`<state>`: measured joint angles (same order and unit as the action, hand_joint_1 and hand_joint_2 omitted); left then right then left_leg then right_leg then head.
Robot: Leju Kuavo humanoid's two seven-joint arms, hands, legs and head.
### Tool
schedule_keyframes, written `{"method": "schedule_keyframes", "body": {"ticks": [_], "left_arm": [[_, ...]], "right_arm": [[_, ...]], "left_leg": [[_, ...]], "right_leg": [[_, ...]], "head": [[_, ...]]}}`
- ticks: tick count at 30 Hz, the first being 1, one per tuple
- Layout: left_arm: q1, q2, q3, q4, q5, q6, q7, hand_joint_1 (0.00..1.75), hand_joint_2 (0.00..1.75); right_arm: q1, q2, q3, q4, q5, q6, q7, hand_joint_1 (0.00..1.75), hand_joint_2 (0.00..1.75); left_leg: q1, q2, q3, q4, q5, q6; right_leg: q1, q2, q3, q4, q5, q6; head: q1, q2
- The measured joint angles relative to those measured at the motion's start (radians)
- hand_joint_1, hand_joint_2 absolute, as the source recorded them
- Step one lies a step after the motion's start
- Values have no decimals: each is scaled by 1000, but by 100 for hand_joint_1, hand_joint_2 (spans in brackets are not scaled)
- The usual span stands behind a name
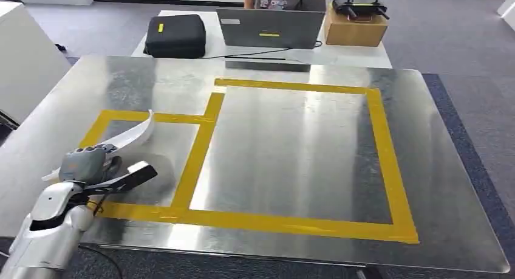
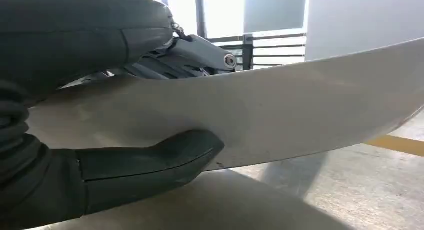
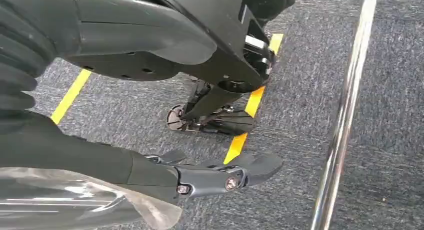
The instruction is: Take the parts from the cabinet and place them on the table.
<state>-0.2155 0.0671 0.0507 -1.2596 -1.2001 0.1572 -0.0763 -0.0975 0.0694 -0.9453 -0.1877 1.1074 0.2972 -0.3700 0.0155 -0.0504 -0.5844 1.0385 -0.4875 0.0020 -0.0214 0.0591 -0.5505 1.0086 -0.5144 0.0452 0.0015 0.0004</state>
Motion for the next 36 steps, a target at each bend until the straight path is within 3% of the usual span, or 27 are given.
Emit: {"method": "schedule_keyframes", "body": {"ticks": [1,11,12,16,19,20,23,24,29,33,36], "left_arm": [[-1,0,0,1,0,0,0,0,175],[10,-15,-36,-30,-10,30,-14,0,175],[14,-19,-42,-44,-10,35,-16,0,0],[46,-45,-67,-144,57,56,-57,0,0],[120,-75,-85,-279,189,124,-141,0,0],[152,-83,-93,-326,201,139,-151,0,175],[235,-98,-114,-451,203,144,-154,0,175],[245,-98,-116,-468,203,144,-154,0,0],[280,-105,-122,-535,220,167,-195,0,0],[379,-124,-139,-614,178,276,-228,0,0],[456,-130,-139,-657,221,346,-251,0,0]], "right_arm": [[0,0,0,0,0,0,0,0,0],[1,0,0,0,0,0,-5,0,0],[1,0,0,0,0,-1,-6,0,0],[6,0,0,0,-6,-5,-11,0,0],[15,0,-1,0,-21,-19,-11,0,0],[21,0,-1,0,-23,-22,-14,0,0],[33,-1,-2,0,-21,-22,-30,0,0],[33,-1,-2,0,-21,-22,-32,0,0],[33,-2,-2,0,-24,-24,-34,0,0],[45,-2,-3,0,-26,-49,0,0,0],[49,-1,-6,0,-25,-63,18,0,0]], "left_leg": [[0,0,0,0,0,0],[0,0,0,0,0,0],[0,0,0,0,0,0],[0,0,-1,0,0,0],[0,1,-1,0,-1,0],[0,0,-1,0,-1,0],[0,0,-1,0,-2,0],[-1,0,-1,0,-2,0],[-1,0,-1,0,-2,0],[-1,1,-1,0,-2,0],[-3,0,-1,1,-4,2]], "right_leg": [[0,0,0,0,0,0],[0,0,0,0,0,0],[0,0,0,0,0,0],[0,0,0,0,0,0],[0,2,0,0,0,0],[0,1,0,0,-1,0],[0,1,-1,0,-2,-1],[0,1,-1,0,-2,-1],[0,0,-1,0,-1,-1],[0,1,-1,0,-2,-1],[-2,1,-1,-2,-1,0]], "head": [[0,0],[0,0],[0,0],[0,0],[0,0],[0,0],[0,0],[0,0],[0,0],[0,0],[0,0]]}}
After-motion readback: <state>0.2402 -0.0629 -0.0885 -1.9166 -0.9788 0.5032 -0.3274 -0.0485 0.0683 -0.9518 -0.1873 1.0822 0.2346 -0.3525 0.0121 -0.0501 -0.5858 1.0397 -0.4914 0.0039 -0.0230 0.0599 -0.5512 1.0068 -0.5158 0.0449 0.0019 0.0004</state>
